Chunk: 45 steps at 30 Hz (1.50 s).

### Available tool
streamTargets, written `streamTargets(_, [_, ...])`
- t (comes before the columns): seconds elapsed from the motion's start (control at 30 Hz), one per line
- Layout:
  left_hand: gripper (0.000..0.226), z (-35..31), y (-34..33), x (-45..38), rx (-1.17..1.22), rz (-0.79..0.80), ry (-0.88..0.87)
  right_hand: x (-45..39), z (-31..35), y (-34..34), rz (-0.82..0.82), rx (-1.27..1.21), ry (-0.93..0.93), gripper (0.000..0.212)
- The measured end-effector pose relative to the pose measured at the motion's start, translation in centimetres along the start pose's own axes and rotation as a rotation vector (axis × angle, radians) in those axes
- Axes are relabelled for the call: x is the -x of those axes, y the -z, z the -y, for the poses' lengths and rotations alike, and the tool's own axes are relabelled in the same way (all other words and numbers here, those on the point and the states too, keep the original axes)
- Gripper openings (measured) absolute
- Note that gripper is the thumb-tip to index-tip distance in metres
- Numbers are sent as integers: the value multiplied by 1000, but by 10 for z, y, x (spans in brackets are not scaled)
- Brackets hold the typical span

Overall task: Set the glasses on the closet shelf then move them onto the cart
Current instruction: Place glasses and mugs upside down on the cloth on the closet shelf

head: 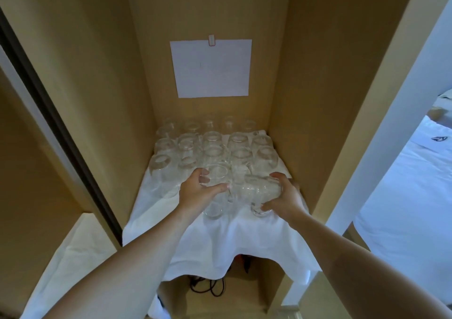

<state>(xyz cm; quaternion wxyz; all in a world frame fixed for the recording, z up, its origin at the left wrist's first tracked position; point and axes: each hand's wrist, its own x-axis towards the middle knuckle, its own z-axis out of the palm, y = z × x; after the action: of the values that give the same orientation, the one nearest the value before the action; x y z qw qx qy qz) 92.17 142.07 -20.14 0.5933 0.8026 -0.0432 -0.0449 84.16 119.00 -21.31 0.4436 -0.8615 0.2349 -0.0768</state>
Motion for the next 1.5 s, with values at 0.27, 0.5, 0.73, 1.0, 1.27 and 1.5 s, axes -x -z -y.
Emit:
streamTargets(0.27, [62,5,6,-6,36,-1,2,0,28,-25,-70,734,231,98])
streamTargets(0.5, [61,18,11,-9,23,-5,14,-8,28,-46,106,581,190,111])
streamTargets(0.73, [59,24,8,-19,11,12,29,-27,23,-46,109,598,295,113])
streamTargets(1.0, [68,29,6,-23,33,16,31,-40,28,-44,107,608,267,111])
streamTargets(1.27, [57,27,7,-22,24,23,66,-35,30,-48,92,637,259,110])
streamTargets(1.5, [58,6,19,-26,72,-38,102,-24,49,-45,-9,601,391,105])
